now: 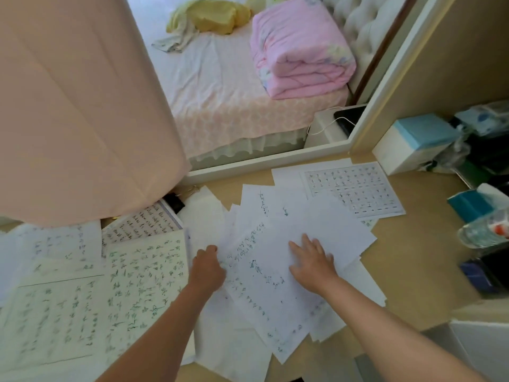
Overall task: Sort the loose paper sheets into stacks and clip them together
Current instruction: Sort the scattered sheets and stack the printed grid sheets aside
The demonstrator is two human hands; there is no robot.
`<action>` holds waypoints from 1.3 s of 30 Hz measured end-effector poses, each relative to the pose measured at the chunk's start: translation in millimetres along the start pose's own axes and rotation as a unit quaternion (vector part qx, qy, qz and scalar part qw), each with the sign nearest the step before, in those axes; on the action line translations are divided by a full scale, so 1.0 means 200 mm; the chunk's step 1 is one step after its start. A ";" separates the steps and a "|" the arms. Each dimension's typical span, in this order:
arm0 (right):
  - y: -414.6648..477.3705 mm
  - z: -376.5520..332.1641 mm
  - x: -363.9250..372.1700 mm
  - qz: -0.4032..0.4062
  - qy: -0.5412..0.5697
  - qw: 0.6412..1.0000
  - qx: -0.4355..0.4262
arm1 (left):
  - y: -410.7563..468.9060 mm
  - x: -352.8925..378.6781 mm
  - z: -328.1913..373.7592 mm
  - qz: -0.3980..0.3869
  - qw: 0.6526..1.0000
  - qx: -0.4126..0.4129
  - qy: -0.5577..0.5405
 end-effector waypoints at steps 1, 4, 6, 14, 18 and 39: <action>0.01 0.00 0.01 0.003 -0.011 0.999 -0.046 | 0.00 -0.01 0.01 0.006 0.999 -0.021 -0.043; 0.02 0.02 0.04 -0.001 -0.014 0.981 -0.194 | -0.01 -0.06 0.04 0.068 0.994 -0.048 -0.065; 0.03 0.03 0.06 -0.037 -0.016 0.959 -0.282 | -0.04 -0.09 0.05 0.120 0.989 -0.069 -0.046; 0.15 0.05 -0.01 0.032 0.027 0.995 -0.095 | -0.09 -0.03 0.12 0.099 0.907 -0.149 -0.380; 0.10 -0.02 0.01 -0.067 0.029 0.974 -0.216 | -0.12 0.04 0.16 0.006 0.877 -0.141 -0.460; 0.11 -0.03 -0.21 0.054 0.440 0.896 0.018 | -0.12 0.04 -0.08 -0.101 0.831 -0.099 -0.538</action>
Point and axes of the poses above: each hand's wrist, its own y-axis towards the middle knuckle, its own x-axis out of the palm, z = x × y, the point moved 2 cm from there along y, towards the middle knuckle, and after that the axes turned 7 degrees about y, right-handed, at the moved point
